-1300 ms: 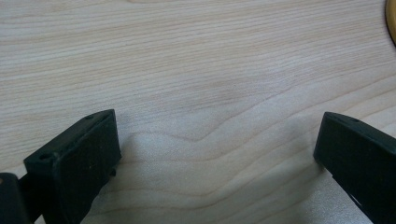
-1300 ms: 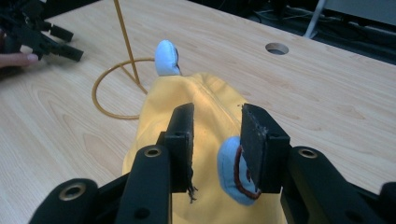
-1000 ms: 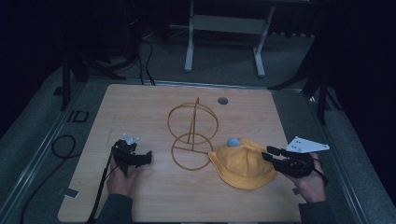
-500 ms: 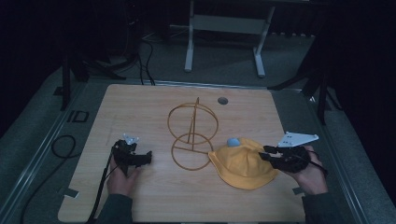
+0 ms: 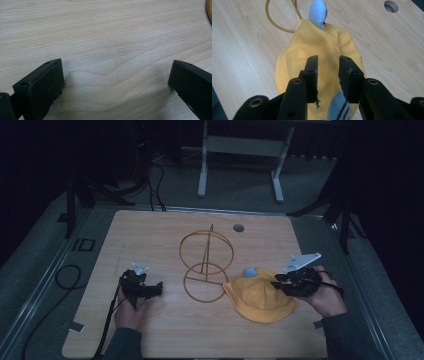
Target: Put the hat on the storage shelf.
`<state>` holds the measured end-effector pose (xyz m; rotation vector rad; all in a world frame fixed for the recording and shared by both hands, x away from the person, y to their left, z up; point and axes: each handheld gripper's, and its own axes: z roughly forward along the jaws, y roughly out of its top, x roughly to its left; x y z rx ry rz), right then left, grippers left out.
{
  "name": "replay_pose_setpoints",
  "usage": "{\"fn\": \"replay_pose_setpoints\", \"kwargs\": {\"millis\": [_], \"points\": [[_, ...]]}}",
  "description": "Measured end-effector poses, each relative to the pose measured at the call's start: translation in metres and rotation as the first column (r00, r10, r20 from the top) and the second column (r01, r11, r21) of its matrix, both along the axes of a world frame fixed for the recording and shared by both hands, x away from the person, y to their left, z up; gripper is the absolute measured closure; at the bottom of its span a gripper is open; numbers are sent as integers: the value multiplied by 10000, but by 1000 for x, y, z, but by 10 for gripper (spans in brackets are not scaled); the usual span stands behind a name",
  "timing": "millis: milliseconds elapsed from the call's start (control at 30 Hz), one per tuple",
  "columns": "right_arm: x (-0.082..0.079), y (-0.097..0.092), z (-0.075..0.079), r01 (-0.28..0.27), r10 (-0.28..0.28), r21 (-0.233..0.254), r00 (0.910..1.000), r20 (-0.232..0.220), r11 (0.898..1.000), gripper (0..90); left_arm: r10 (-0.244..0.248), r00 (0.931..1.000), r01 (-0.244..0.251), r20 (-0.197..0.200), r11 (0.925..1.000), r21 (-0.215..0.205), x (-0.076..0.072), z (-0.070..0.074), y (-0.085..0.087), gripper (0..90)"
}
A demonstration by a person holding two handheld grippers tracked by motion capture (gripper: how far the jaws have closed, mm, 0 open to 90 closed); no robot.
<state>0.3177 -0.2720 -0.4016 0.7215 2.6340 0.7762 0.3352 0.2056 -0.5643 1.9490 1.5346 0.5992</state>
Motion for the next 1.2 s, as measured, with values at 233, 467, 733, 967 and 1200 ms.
{"fn": "replay_pose_setpoints", "kwargs": {"millis": [233, 467, 733, 967, 1200], "points": [[12, 8, -1, -192, 176, -669, 9996, -236, 9976, 684, 1, 10000, -1, -2, 10000, 1, 0, 0, 0, 4], [24, 13, -3, -207, 148, -1041, 9983, -572, 9944, 616, -4, 10000, 4, -11, 10000, 1, 0, 0, 0, 4], [36, 23, -1, -655, 431, -1862, 9916, -1219, 9803, 593, 9, 10000, -9, -5, 10000, -13, 0, 0, 0, 4], [46, 36, -7, -1175, 680, -2709, 9803, -1852, 9554, 574, 34, 10000, -34, 14, 10000, -29, 0, 0, 0, 4], [51, 47, -9, -1894, 1198, -3503, 9702, -2108, 9173, 834, 18, 10000, -18, 4, 10000, -19, 0, 0, 0, 4]]}}
